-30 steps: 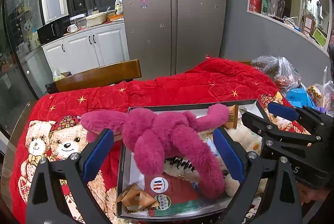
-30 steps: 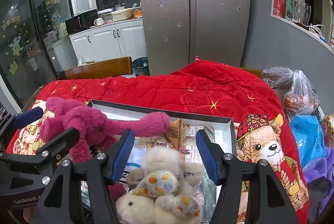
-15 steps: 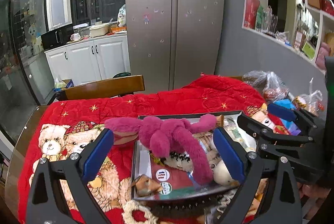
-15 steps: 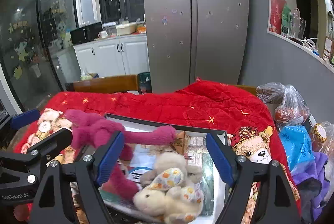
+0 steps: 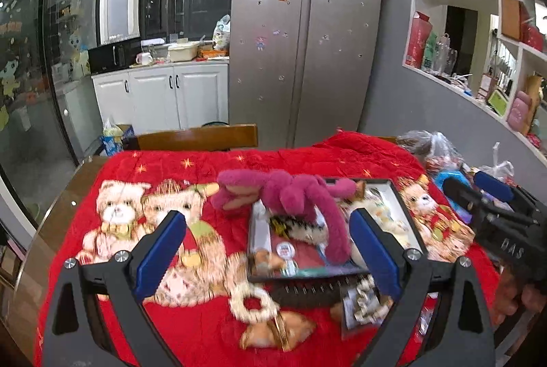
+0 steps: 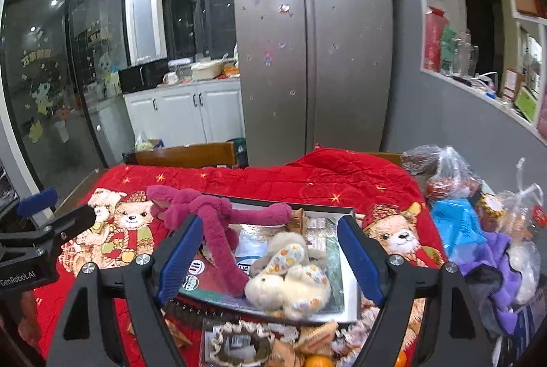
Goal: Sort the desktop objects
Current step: 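Withdraw both grippers from the box back over the bed, then move the left gripper to a beige triangular snack while the right approaches a mandarin orange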
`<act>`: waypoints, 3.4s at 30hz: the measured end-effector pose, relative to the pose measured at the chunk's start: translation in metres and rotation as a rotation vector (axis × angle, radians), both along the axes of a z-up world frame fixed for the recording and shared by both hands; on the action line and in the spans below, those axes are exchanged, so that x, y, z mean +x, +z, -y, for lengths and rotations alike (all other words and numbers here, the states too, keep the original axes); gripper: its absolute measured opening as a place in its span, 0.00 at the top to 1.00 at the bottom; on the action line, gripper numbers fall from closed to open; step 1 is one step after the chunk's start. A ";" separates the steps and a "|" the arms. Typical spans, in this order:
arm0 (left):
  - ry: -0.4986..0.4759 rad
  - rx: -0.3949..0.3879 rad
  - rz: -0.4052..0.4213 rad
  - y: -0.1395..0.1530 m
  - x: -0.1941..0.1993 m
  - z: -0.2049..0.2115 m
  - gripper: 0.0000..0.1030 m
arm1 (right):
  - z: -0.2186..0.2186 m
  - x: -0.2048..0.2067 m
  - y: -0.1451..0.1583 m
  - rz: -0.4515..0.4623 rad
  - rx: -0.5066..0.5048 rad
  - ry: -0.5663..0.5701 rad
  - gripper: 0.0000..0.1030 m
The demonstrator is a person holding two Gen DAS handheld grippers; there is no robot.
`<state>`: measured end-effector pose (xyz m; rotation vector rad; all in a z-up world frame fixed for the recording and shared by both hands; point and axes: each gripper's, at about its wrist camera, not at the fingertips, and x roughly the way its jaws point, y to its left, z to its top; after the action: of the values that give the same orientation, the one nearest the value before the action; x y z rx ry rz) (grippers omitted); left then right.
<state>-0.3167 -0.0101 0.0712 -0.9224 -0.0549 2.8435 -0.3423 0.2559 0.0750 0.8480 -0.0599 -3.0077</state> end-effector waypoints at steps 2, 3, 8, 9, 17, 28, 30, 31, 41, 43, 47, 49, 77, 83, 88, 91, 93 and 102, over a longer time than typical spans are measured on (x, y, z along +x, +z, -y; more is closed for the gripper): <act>-0.007 -0.002 0.002 -0.001 0.018 0.001 0.05 | -0.004 0.016 0.003 -0.021 -0.002 -0.029 0.20; -0.003 -0.013 0.001 -0.002 0.028 0.001 0.05 | -0.006 0.025 0.005 -0.029 -0.005 -0.042 0.20; 0.017 -0.075 -0.014 -0.023 0.076 -0.004 0.00 | -0.014 0.071 -0.002 -0.047 -0.020 -0.084 0.20; 0.015 -0.083 -0.008 -0.032 0.087 -0.006 0.00 | -0.016 0.083 -0.008 -0.050 -0.025 -0.091 0.19; -0.003 0.022 0.069 -0.078 0.116 -0.005 0.00 | -0.029 0.124 -0.053 0.018 -0.028 -0.127 0.19; 0.015 0.059 0.082 -0.088 0.096 0.001 0.00 | -0.030 0.129 -0.066 0.032 -0.021 -0.068 0.19; 0.010 0.047 0.090 -0.094 0.092 -0.001 0.00 | -0.029 0.127 -0.070 0.043 -0.009 -0.064 0.19; 0.009 0.044 0.092 -0.096 0.090 -0.001 0.00 | -0.029 0.125 -0.072 0.046 -0.006 -0.062 0.19; -0.006 -0.062 0.129 -0.134 0.058 -0.005 0.00 | -0.038 0.095 -0.105 0.145 -0.016 -0.065 0.19; -0.012 -0.067 0.146 -0.142 0.051 -0.004 0.00 | -0.041 0.089 -0.113 0.164 -0.018 -0.068 0.19; 0.000 -0.084 0.182 -0.160 0.035 -0.001 0.01 | -0.045 0.077 -0.127 0.197 -0.025 -0.069 0.19; 0.000 -0.089 0.192 -0.164 0.030 0.001 0.01 | -0.047 0.071 -0.132 0.213 -0.025 -0.068 0.19; -0.003 -0.081 0.289 -0.205 -0.003 0.005 0.00 | -0.059 0.047 -0.171 0.271 -0.025 -0.013 0.18; -0.009 -0.099 0.278 -0.204 -0.001 0.002 0.04 | -0.053 0.047 -0.176 0.273 -0.021 0.028 0.36; -0.021 -0.127 0.286 -0.206 -0.001 -0.004 0.37 | -0.054 0.047 -0.179 0.285 -0.036 0.034 0.44; -0.035 -0.136 0.276 -0.205 0.002 -0.007 0.46 | -0.058 0.050 -0.178 0.283 -0.057 0.029 0.55; -0.040 -0.143 0.272 -0.205 0.003 -0.009 0.47 | -0.060 0.052 -0.177 0.282 -0.064 0.032 0.56; -0.034 -0.134 0.272 -0.204 0.004 -0.006 0.48 | -0.060 0.058 -0.172 0.287 -0.043 0.009 0.55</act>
<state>-0.3128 -0.0041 -0.1332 -1.3189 0.1204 2.6983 -0.2848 0.3160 -0.0970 1.2637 -0.1230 -2.8405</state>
